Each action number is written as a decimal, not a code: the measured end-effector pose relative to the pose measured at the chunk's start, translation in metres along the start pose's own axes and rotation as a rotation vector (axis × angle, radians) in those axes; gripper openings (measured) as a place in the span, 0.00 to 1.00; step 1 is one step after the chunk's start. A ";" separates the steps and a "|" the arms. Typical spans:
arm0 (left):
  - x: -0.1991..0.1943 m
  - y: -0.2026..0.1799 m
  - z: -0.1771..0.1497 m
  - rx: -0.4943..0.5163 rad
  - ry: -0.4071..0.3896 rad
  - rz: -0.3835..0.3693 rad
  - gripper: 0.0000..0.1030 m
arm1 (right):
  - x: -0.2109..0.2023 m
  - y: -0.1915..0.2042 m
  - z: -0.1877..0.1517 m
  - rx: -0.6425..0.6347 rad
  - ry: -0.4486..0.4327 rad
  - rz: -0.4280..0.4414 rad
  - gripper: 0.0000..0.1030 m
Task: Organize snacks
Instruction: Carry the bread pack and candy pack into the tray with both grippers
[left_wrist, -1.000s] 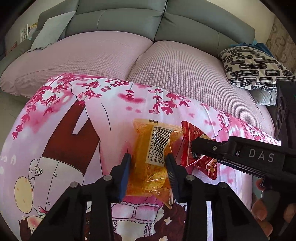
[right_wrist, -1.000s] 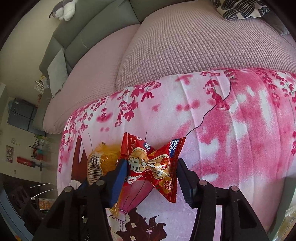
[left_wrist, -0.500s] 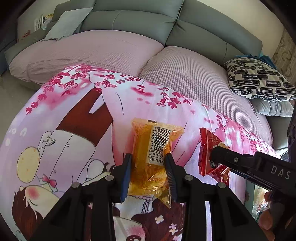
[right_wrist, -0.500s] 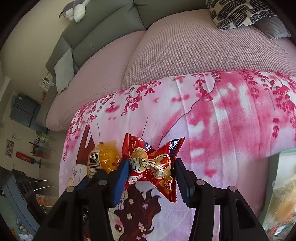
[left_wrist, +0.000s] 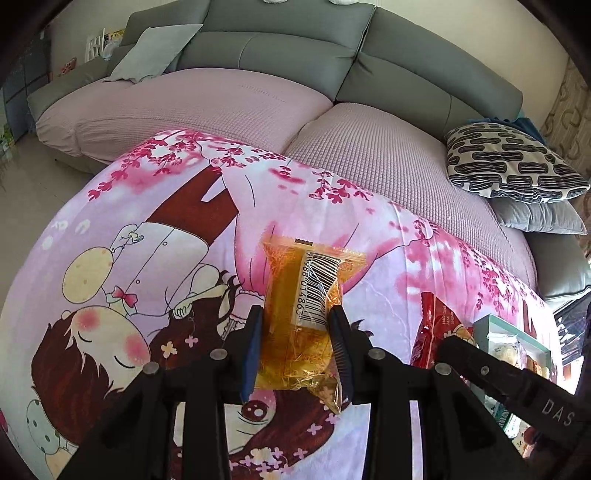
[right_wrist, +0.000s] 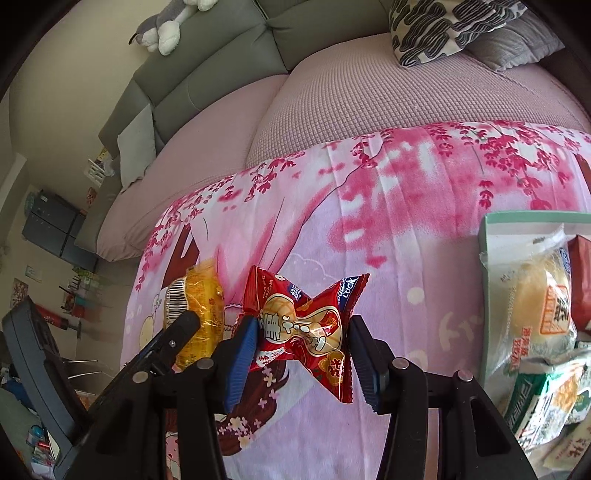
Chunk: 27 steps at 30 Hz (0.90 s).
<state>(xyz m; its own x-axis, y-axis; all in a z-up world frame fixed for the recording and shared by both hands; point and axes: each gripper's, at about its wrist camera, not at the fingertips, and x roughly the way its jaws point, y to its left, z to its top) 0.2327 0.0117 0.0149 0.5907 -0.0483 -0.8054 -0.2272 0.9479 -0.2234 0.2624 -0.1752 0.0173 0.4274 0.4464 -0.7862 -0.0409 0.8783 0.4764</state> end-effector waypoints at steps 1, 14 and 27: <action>-0.002 -0.003 -0.003 -0.003 0.002 0.000 0.36 | -0.005 -0.002 -0.004 0.005 -0.009 -0.002 0.52; -0.026 -0.066 -0.027 0.101 -0.031 -0.042 0.36 | -0.074 -0.047 -0.039 0.092 -0.146 -0.089 0.51; -0.045 -0.150 -0.053 0.234 -0.060 -0.122 0.36 | -0.133 -0.126 -0.047 0.227 -0.268 -0.124 0.52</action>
<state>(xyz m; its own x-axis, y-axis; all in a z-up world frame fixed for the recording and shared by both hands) 0.1994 -0.1449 0.0552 0.6493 -0.1543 -0.7447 0.0293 0.9835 -0.1783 0.1685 -0.3367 0.0432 0.6393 0.2519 -0.7266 0.2145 0.8490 0.4830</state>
